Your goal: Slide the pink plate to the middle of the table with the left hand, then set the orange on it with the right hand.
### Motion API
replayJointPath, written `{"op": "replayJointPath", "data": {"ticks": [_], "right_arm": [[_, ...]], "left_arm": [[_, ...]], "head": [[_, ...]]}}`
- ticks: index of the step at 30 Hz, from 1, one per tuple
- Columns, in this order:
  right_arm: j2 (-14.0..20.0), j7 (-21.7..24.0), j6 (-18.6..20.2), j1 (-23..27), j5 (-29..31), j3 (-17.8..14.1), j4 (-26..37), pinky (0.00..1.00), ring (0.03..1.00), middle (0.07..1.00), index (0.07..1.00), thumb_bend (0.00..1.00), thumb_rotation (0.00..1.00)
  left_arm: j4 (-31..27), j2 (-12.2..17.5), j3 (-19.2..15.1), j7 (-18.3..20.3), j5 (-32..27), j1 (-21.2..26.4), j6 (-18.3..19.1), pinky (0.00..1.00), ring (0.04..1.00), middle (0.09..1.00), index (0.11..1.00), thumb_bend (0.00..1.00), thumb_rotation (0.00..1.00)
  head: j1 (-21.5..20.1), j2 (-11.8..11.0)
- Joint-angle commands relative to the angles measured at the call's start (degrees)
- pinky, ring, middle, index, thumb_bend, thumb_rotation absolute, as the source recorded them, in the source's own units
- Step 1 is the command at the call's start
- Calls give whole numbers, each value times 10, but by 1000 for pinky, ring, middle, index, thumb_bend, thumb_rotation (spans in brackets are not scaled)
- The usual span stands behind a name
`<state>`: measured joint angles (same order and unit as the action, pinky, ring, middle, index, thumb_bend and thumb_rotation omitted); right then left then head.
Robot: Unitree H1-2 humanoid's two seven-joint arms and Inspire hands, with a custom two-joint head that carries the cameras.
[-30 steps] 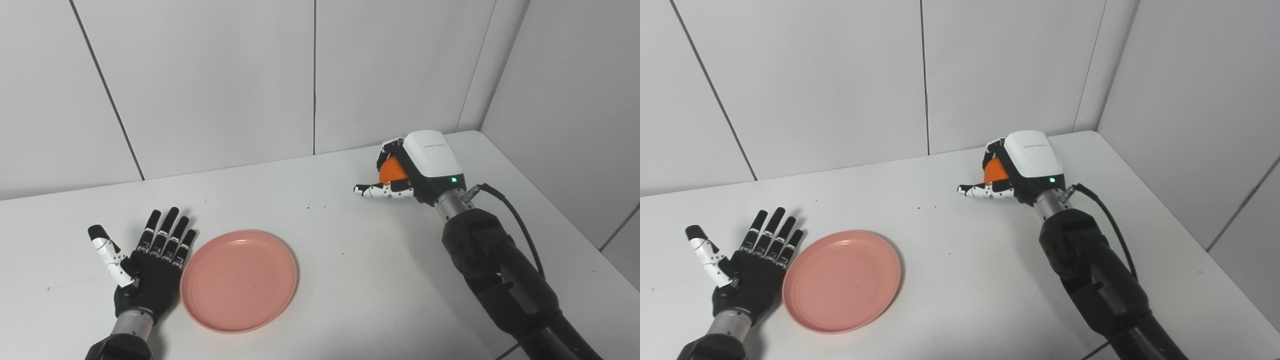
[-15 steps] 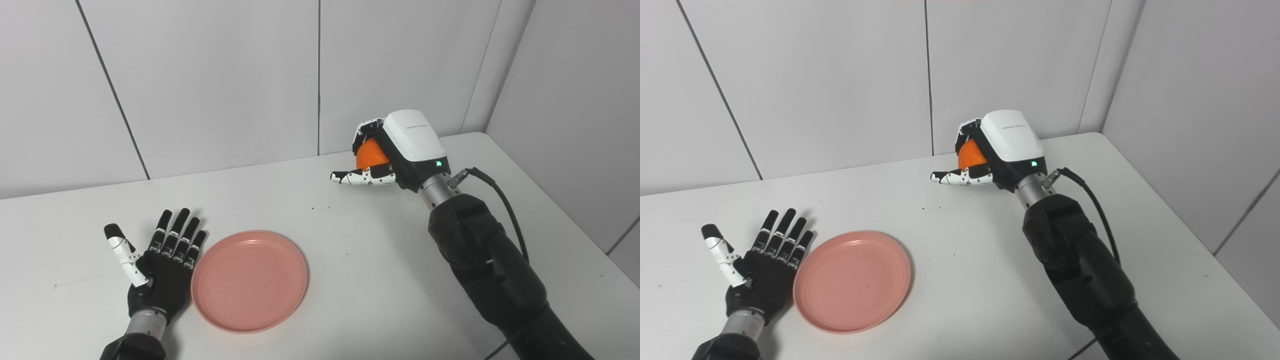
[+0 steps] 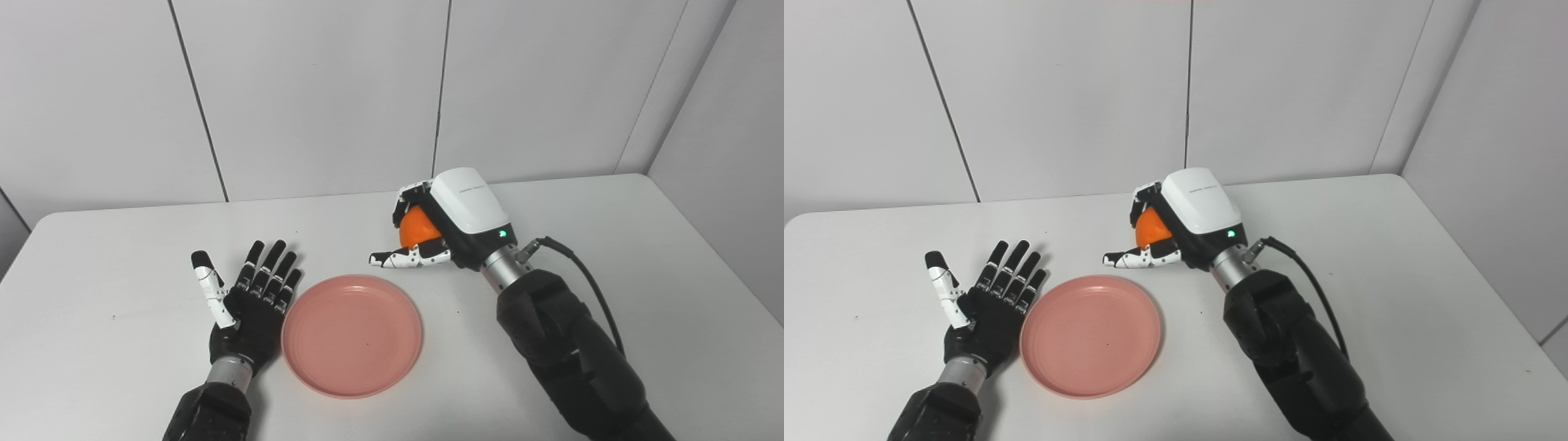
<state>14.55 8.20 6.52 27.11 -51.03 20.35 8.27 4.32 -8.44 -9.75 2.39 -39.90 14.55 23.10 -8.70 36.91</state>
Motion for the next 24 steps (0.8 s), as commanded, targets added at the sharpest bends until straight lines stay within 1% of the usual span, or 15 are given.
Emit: {"op": "replayJointPath", "data": {"ticks": [1,3,6,11,14,17,23,24], "right_arm": [[-8,-19,-29,25,-3,1,9,141,199,280,349,482,499],[-17,-23,-30,23,-2,6,6,122,177,255,320,485,469],[-28,-30,-39,22,2,10,-2,120,174,249,316,487,454],[-35,-32,-41,20,1,19,-8,127,180,253,314,487,487],[-38,-35,-40,18,3,22,-12,129,183,254,312,472,451],[-41,-35,-39,15,6,25,-16,133,188,263,324,466,434],[-45,-40,-42,5,2,37,-30,144,202,280,360,448,457],[-45,-43,-44,1,1,41,-33,150,210,289,370,453,445]], "left_arm": [[24,-12,6,-37,29,-35,27,1000,924,894,970,843,903],[24,-17,5,-38,32,-36,26,1000,920,893,968,840,902],[25,-22,4,-38,39,-36,24,1000,916,888,962,843,900],[30,-30,4,-34,47,-38,19,1000,910,881,953,845,907],[30,-33,2,-34,47,-38,19,1000,916,884,949,844,897],[31,-33,1,-36,47,-37,19,1000,914,881,945,851,883],[32,-32,4,-33,49,-37,16,1000,908,880,945,855,878],[31,-32,5,-32,49,-37,16,1000,910,883,950,857,877]], "head": [[9,1],[16,2],[26,2],[49,3],[60,2],[64,3],[66,3],[64,4]]}}
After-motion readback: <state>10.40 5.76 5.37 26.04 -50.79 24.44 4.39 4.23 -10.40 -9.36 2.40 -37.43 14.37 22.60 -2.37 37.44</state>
